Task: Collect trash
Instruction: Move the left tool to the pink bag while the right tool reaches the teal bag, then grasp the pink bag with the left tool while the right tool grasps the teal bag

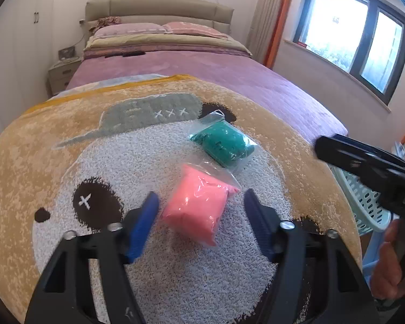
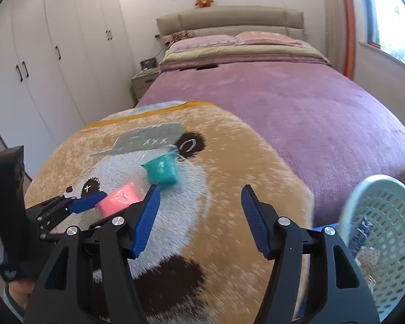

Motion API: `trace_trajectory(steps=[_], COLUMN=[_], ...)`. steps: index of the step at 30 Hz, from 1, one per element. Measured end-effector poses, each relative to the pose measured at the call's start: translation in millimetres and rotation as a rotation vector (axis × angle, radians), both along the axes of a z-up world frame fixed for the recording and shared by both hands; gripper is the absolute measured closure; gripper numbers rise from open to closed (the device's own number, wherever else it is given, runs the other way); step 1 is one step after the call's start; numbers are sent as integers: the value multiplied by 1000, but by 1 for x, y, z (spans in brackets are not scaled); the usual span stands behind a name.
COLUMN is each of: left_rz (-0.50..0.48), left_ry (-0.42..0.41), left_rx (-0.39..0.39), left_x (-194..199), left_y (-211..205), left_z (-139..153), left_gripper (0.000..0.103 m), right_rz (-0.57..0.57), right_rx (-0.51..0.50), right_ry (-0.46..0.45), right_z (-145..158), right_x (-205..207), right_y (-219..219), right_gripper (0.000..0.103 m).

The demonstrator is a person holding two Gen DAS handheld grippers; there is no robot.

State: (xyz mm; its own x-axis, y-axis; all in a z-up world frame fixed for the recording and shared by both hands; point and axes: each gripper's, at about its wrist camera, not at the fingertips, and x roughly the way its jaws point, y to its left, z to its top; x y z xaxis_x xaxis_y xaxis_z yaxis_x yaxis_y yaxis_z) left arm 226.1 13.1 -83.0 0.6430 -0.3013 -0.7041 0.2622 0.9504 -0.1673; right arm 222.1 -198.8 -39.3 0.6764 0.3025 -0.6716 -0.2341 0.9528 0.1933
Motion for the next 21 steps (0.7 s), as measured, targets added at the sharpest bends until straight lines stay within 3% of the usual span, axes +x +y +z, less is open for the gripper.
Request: trace_trajectory(steps=[1,4,11,14,17,21], left_rz=[-13,-1,194,260,263,240], left_ry=[6,-13,-23,-22,-7,-18], left_rx=[7,8,-174,-192,-209,-163], left_x=[0,-5,-11,-12,-9,-11], left_y=[-2,-1,54,65,67,58], left_z=[-1,0,3,3,2,4], left_gripper=[60,61,61,61,61,61], right_rz=[8,38,71,83,103,112], right_rx=[4,12,-14,-36,-83,-188], right_ry=[6,24,67,95,156,130], right_z=[-1,-3,-19,-30,-43,-46], right_x=[4,17,51,63,75,80], right_y=[4,18,43,51,63,82], right_gripper=[44,44,44,44,32,32])
